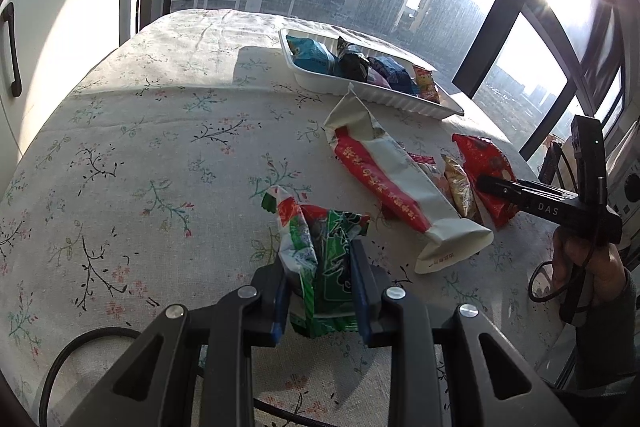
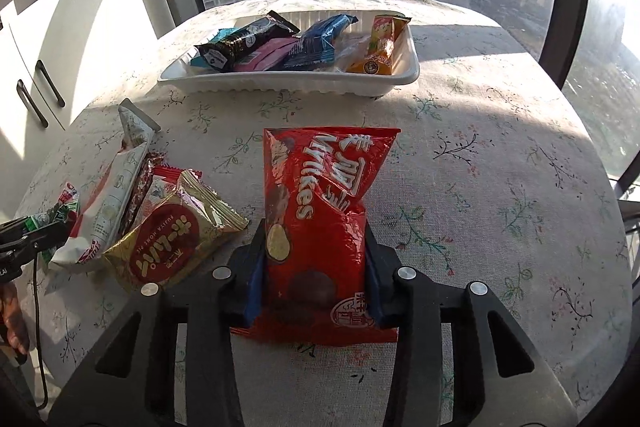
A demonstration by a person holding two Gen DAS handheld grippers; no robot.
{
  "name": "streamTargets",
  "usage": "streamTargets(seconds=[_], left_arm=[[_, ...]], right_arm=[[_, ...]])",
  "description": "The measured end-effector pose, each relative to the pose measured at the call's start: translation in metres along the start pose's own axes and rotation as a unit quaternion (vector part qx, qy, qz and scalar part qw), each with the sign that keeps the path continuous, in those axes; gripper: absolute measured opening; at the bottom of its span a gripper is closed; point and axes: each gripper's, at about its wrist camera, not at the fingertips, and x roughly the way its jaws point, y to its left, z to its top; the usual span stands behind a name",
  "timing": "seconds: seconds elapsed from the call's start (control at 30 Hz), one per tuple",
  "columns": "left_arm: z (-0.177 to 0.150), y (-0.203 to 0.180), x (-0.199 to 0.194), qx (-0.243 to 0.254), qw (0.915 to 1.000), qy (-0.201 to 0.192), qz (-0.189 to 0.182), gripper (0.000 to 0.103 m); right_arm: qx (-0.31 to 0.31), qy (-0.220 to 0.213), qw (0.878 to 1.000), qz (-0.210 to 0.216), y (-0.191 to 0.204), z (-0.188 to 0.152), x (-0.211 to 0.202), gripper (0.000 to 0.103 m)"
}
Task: Organize snacks
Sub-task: 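Grasp the green packet with the left gripper while the right gripper grasps the red Maltesers bag, then carry the green packet and red bag into the white tray and release both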
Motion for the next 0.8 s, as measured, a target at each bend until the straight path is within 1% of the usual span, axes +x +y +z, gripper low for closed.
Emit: streamTargets(seconds=[0.17,0.27,0.47,0.63,0.8], left_arm=[[0.003,0.002,-0.006,-0.003,1.0000,-0.007,-0.004,0.028],[0.008,0.002,-0.009,-0.004,0.9999,-0.012,-0.006,0.028],[0.030,-0.001,-0.015,0.005,0.9996,-0.027,-0.010,0.028],[0.066,-0.004,-0.018,0.026,0.9985,-0.049,-0.005,0.028],[0.113,-0.008,-0.011,0.041,0.9969,-0.067,-0.005,0.028]], right_arm=[[0.020,-0.009,1.000,0.020,-0.008,-0.004,-0.009,0.033],[0.035,-0.020,0.998,0.043,-0.015,-0.005,-0.023,0.033],[0.067,-0.058,0.992,0.086,-0.035,0.010,-0.058,0.033],[0.076,-0.093,0.989,0.087,-0.054,0.037,-0.080,0.033],[0.075,-0.121,0.985,0.095,-0.060,0.074,-0.083,0.033]])
